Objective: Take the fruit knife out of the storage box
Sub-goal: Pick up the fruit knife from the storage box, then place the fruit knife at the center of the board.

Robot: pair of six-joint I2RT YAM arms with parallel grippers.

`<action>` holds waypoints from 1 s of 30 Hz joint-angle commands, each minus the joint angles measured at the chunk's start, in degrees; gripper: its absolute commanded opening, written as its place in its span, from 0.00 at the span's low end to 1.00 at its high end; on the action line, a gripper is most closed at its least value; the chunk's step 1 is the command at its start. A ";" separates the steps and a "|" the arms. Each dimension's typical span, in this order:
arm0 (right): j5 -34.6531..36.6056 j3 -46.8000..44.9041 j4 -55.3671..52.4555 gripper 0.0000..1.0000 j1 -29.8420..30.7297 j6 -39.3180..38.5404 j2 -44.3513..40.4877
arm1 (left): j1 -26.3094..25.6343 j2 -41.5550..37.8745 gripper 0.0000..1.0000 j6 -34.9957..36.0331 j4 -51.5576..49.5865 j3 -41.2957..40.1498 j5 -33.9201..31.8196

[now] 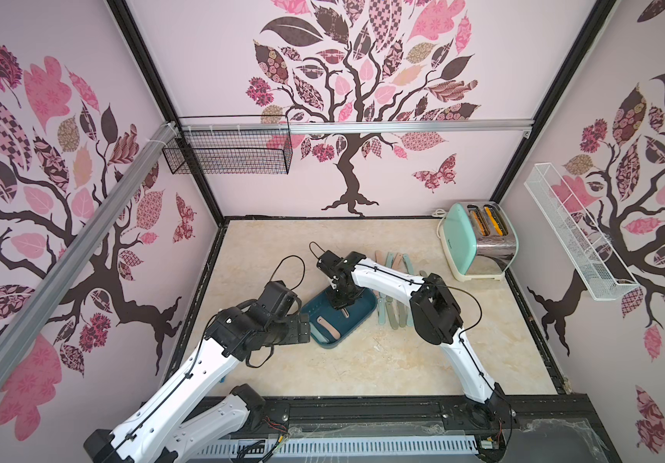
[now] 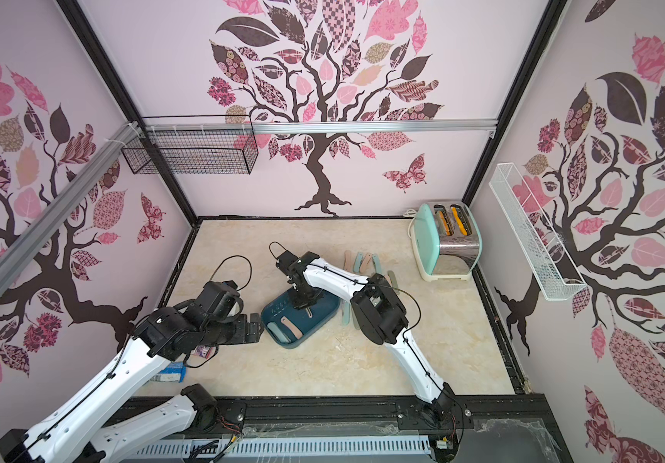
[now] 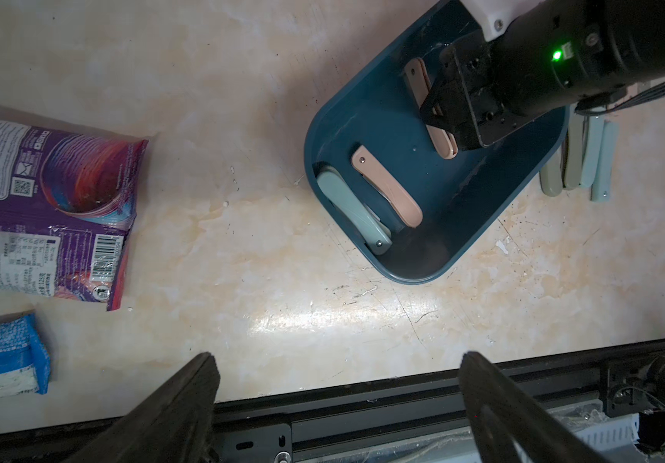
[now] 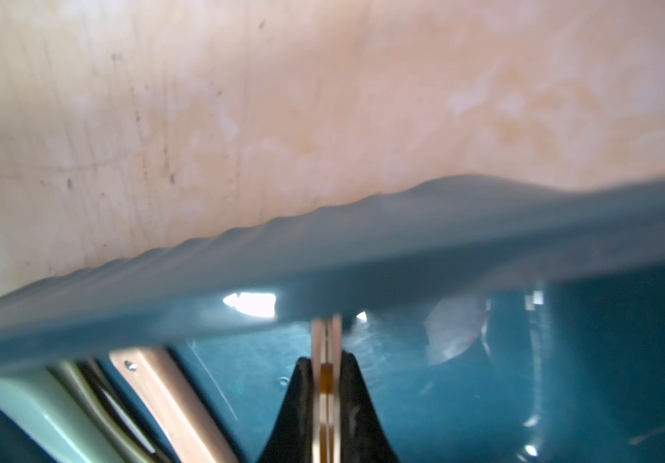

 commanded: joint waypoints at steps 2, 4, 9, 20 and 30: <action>1.19 0.86 -1.80 0.09 -0.76 -0.54 -4.23 | 0.14 4.70 0.98 3.03 5.45 3.04 3.61; 0.95 0.54 -2.19 0.09 -1.66 0.18 -5.96 | 0.17 7.44 0.98 3.94 6.96 4.37 4.84; 0.20 -3.14 -1.77 0.09 -5.10 2.59 -11.81 | -0.43 13.24 0.98 5.56 10.65 7.56 7.86; -0.82 -29.46 3.78 0.09 -18.90 6.17 -29.64 | -8.23 29.69 0.98 7.93 17.95 16.71 12.42; 0.90 -44.97 4.34 0.09 -31.35 4.18 -34.90 | -13.14 42.70 0.98 10.25 18.27 27.51 16.52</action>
